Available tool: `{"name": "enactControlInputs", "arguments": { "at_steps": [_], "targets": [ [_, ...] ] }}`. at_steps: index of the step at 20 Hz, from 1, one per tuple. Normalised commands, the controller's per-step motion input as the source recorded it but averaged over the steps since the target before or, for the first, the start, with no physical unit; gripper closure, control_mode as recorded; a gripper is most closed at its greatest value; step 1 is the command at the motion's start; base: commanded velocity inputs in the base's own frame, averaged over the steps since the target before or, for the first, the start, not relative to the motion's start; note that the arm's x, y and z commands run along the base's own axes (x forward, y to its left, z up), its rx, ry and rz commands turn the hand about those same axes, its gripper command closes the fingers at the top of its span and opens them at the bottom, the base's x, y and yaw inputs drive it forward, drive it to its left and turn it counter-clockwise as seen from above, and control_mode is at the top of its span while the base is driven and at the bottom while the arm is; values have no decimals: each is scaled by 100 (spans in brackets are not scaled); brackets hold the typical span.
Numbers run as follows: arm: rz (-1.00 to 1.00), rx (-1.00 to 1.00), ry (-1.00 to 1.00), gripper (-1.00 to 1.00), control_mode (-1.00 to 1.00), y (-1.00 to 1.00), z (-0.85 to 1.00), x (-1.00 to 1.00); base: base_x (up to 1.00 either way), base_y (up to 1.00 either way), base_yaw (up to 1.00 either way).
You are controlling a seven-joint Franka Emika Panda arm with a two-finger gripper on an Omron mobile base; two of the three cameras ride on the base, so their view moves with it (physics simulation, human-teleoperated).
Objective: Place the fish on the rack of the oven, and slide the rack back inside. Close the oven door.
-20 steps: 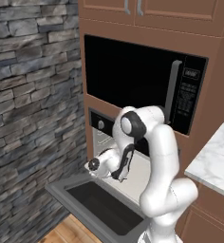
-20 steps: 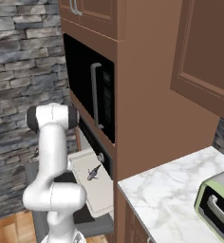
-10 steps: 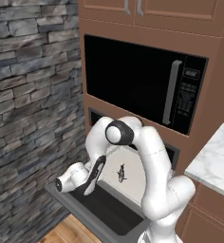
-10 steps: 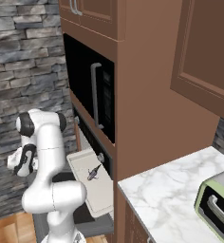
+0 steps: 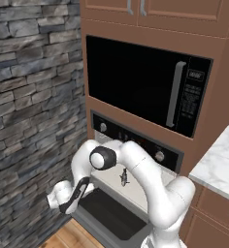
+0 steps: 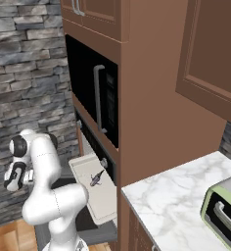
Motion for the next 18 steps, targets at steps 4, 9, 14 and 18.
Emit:
{"name": "enactControlInputs", "arguments": {
  "at_steps": [4, 9, 14, 18],
  "targets": [
    [-6, -16, 35, -100, -100, -43, -9, 6, 0, 0, 0],
    [0, -9, 28, -100, -100, -75, -47, 24, 0, 0, 0],
    [3, 0, 18, -100, -100, -92, -81, 48, 0, 0, 0],
    [5, 0, 14, -100, -100, -100, -67, 80, 0, 0, 0]
  ]
}}
